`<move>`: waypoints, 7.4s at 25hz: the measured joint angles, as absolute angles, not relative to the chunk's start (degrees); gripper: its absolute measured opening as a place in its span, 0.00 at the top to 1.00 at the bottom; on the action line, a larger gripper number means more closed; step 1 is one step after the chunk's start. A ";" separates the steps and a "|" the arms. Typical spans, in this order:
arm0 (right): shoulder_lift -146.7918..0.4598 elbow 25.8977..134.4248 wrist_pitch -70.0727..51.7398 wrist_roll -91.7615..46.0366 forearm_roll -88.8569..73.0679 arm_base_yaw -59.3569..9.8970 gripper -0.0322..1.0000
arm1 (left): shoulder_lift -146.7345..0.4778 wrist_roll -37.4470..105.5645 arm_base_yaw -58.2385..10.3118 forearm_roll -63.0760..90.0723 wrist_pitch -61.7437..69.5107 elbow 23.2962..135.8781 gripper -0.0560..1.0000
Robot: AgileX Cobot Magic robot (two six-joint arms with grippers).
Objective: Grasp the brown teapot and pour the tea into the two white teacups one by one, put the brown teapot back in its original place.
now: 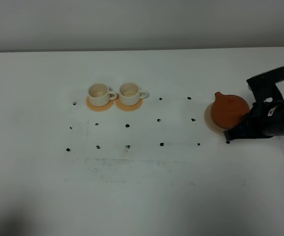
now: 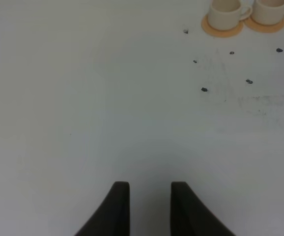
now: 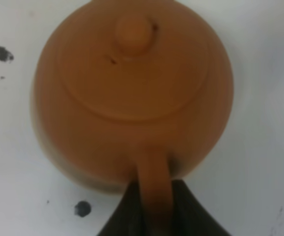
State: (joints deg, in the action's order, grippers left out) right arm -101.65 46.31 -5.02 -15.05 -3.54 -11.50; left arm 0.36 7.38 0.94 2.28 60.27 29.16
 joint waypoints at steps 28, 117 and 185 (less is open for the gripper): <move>-97.92 36.56 15.13 -15.00 -6.50 -11.50 0.89 | 0.36 7.38 0.94 2.28 60.27 29.16 0.74; -109.71 66.47 -3.90 -13.57 8.52 -31.56 0.89 | 0.36 7.38 0.94 2.28 60.27 29.16 0.74; -112.50 72.36 -9.07 -13.79 26.19 -31.51 0.89 | 0.36 7.38 0.94 2.28 60.27 29.16 0.74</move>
